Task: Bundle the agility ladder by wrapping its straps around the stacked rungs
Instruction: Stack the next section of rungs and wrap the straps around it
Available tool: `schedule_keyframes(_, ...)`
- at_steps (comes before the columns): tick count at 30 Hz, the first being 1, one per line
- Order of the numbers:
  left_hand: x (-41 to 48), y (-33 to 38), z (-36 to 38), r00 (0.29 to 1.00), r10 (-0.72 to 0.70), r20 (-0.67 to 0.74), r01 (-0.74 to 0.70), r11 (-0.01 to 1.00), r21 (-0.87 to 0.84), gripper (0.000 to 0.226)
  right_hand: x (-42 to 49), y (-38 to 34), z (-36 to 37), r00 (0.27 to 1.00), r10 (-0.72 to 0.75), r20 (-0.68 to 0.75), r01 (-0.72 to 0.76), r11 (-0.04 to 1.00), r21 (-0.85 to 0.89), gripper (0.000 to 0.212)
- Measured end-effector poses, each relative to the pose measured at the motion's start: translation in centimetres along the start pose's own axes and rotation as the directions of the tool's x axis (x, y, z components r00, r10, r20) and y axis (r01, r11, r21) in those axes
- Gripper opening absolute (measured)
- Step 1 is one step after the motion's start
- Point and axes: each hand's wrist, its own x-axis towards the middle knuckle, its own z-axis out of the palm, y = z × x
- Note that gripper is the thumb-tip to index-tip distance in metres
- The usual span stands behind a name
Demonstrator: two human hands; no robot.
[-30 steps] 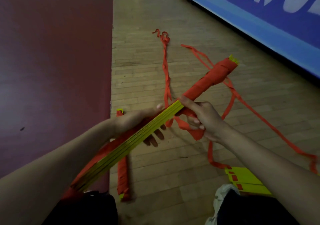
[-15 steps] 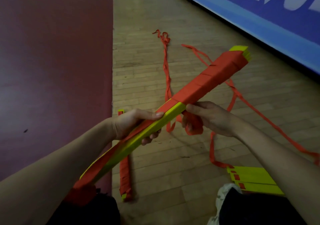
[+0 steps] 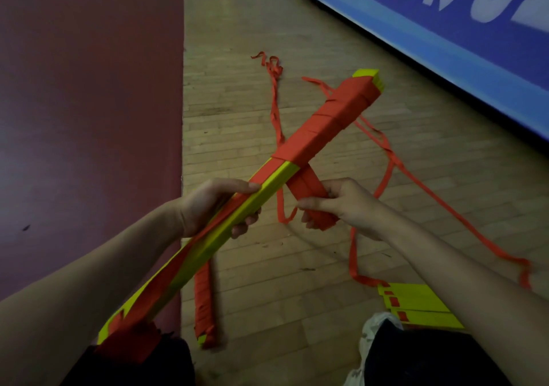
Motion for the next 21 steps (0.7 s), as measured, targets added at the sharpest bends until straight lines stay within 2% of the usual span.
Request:
schedule_keyframes(4, -0.1, -0.1, -0.1, 1.000, -0.012, -0.028, 0.013, 1.000, 0.021, 0.039, 0.3, 0.2, 0.2, 0.999, -0.027, -0.038, 0.024, 0.995, -0.096, 0.011)
schedule_keyframes(7, -0.1, 0.1, 0.4, 0.998, -0.006, -0.068, 0.008, 1.000, 0.028, 0.032, 0.6, 0.4, 0.1, 0.989, -0.078, -0.125, 0.056, 0.984, -0.172, 0.015)
schedule_keyframes(10, -0.3, 0.3, 0.6, 0.995, 0.007, -0.098, -0.003, 0.999, 0.046, 0.032, 0.6, 0.5, 0.5, 0.962, -0.183, -0.201, 0.126, 0.956, -0.265, 0.022)
schedule_keyframes(13, -0.6, 0.5, 0.7, 0.993, 0.018, -0.117, -0.008, 0.996, 0.084, 0.030, 0.6, 0.3, 1.0, 0.944, -0.265, -0.196, 0.197, 0.931, -0.309, 0.023)
schedule_keyframes(18, -0.5, 0.3, 1.1, 0.983, 0.034, -0.182, -0.008, 0.990, 0.141, 0.029, 0.5, 0.4, 1.5, 0.968, -0.151, -0.200, 0.111, 0.974, -0.195, 0.027)
schedule_keyframes(21, -0.2, 0.2, 1.6, 0.959, 0.050, -0.281, 0.005, 0.981, 0.193, 0.026, 0.6, 0.7, 2.1, 0.963, -0.125, -0.238, 0.073, 0.974, -0.215, 0.026)
